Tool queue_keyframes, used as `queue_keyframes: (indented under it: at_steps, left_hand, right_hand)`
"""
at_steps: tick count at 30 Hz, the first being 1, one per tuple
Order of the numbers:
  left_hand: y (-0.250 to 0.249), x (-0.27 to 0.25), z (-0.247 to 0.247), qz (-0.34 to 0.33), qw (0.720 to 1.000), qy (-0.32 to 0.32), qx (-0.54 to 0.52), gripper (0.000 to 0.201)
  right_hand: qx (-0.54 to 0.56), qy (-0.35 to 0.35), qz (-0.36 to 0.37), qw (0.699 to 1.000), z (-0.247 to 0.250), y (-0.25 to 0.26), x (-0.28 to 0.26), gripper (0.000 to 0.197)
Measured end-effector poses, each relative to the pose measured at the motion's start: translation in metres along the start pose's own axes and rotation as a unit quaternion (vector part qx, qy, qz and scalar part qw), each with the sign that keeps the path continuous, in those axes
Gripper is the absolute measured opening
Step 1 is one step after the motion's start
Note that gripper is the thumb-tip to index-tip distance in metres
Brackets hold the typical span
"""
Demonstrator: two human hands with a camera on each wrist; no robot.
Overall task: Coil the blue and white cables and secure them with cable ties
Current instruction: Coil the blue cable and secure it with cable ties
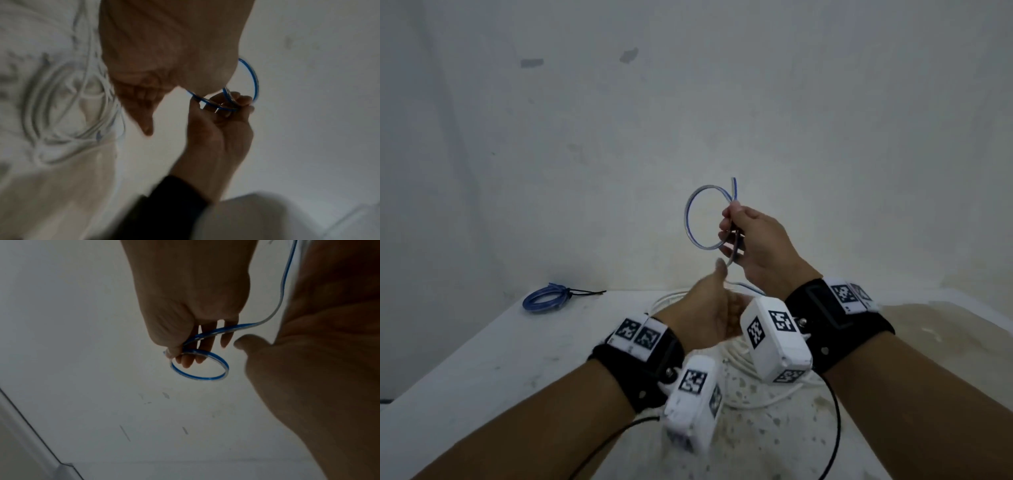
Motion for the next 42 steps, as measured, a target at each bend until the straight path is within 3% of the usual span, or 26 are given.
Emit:
queue_keyframes:
  at_steps: [3, 5, 8, 12, 16, 20, 23, 30, 36, 42]
  left_hand:
    - [-0.029, 0.027, -0.003, -0.047, 0.964, -0.087, -0.247, 0.056]
    - [-0.047, 0.03, -0.005, -0.084, 0.946, -0.132, -0.285, 0.028]
    - [-0.063, 0.026, -0.019, -0.117, 0.937, -0.145, -0.294, 0.014]
    - [-0.073, 0.013, -0.047, -0.169, 0.947, -0.159, -0.224, 0.025]
    - [-0.074, 0.005, -0.065, -0.214, 0.958, -0.155, -0.112, 0.027]
    - [-0.071, -0.003, -0.054, -0.22, 0.965, -0.139, -0.028, 0.03]
    - [-0.069, -0.008, -0.026, -0.215, 0.961, -0.17, -0.036, 0.022]
    - [-0.067, -0.008, 0.023, -0.2, 0.933, -0.277, -0.116, 0.011]
    - [-0.053, 0.002, 0.018, -0.181, 0.938, -0.296, -0.006, 0.013]
    - [-0.057, -0.003, 0.024, -0.208, 0.923, -0.312, 0.083, 0.014]
  right_hand:
    - [0.036, -0.042, -0.009, 0.998, 0.025, 0.006, -0.005, 0.027]
    - [0.059, -0.07, -0.008, 0.996, 0.047, 0.013, -0.007, 0.028]
    - [0.084, -0.109, 0.013, 0.99, 0.075, 0.027, -0.005, 0.03]
    - [0.15, -0.157, 0.057, 0.975, 0.106, 0.052, -0.001, 0.03]
    - [0.232, -0.18, 0.044, 0.955, 0.131, 0.05, 0.004, 0.031]
    - [0.305, -0.197, 0.003, 0.932, 0.137, 0.023, 0.012, 0.032]
    - [0.332, -0.196, -0.02, 0.923, 0.13, 0.007, 0.016, 0.032]
    - [0.269, -0.148, -0.013, 0.952, 0.087, -0.002, 0.005, 0.03]
    - [0.245, -0.165, 0.018, 0.955, 0.097, 0.012, -0.002, 0.03]
    - [0.17, -0.131, -0.037, 0.976, 0.087, -0.002, -0.002, 0.031]
Point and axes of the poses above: each hand's wrist, its own x-axis towards the middle knuckle, its own z-axis out of the back of the hand, y = z × x, the point moved 8 cm from there along x, towards the middle knuckle, and after that the axes turned 7 degrees about -y, right-handed, at the moved point
